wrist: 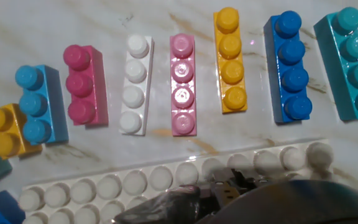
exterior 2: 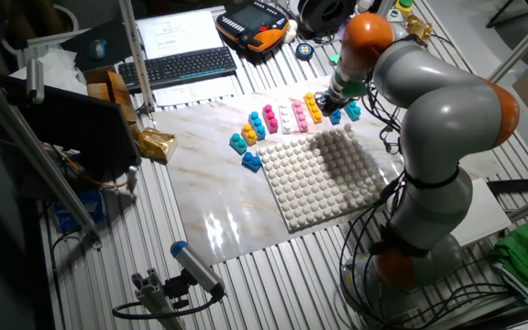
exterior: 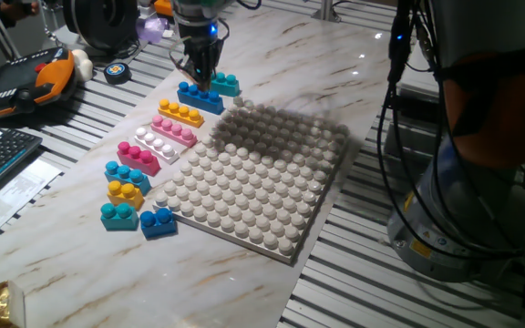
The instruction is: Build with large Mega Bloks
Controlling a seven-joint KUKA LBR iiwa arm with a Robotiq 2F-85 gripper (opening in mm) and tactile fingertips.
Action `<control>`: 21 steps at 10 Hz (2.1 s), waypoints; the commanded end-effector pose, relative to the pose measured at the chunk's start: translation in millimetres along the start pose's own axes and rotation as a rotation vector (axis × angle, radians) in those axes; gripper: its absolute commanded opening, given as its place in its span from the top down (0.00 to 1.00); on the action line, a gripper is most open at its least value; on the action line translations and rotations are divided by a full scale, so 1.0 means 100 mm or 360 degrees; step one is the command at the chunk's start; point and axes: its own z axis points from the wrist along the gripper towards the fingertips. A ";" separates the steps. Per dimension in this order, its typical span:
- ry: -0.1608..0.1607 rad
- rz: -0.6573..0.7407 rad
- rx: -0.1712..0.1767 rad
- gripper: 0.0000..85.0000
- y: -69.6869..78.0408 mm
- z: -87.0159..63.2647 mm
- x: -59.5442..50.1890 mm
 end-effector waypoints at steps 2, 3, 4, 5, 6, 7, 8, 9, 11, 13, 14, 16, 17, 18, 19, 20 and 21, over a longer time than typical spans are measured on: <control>0.0043 -0.0018 0.0052 0.99 -0.15 -0.08 -0.08; 0.0061 -0.0042 0.0051 0.99 -0.26 -0.13 -0.09; 0.0031 -0.0061 0.0062 0.99 -0.37 -0.15 -0.06; 0.0025 -0.0066 0.0074 0.99 -0.41 -0.16 -0.04; 0.0017 -0.0066 0.0102 0.99 -0.42 -0.18 -0.05; 0.0013 -0.0047 0.0105 0.99 -0.42 -0.22 -0.07; 0.0011 -0.0022 0.0100 0.99 -0.40 -0.25 -0.10; 0.0006 -0.0012 0.0097 0.99 -0.43 -0.28 -0.11; 0.0004 0.0009 0.0104 0.99 -0.48 -0.28 -0.11; -0.0013 0.0022 0.0116 0.99 -0.54 -0.25 -0.07; -0.0017 0.0025 0.0113 0.99 -0.57 -0.21 -0.06; -0.0019 0.0004 0.0057 0.99 -0.59 -0.11 -0.08; -0.0023 -0.0004 0.0071 0.99 -0.58 -0.08 -0.11; -0.0005 -0.0002 0.0041 0.99 -0.58 -0.05 -0.13; -0.0002 0.0001 0.0039 0.99 -0.58 -0.04 -0.12; -0.0005 0.0000 0.0061 0.99 -0.59 -0.05 -0.13; 0.0000 0.0002 0.0062 0.99 -0.59 -0.05 -0.13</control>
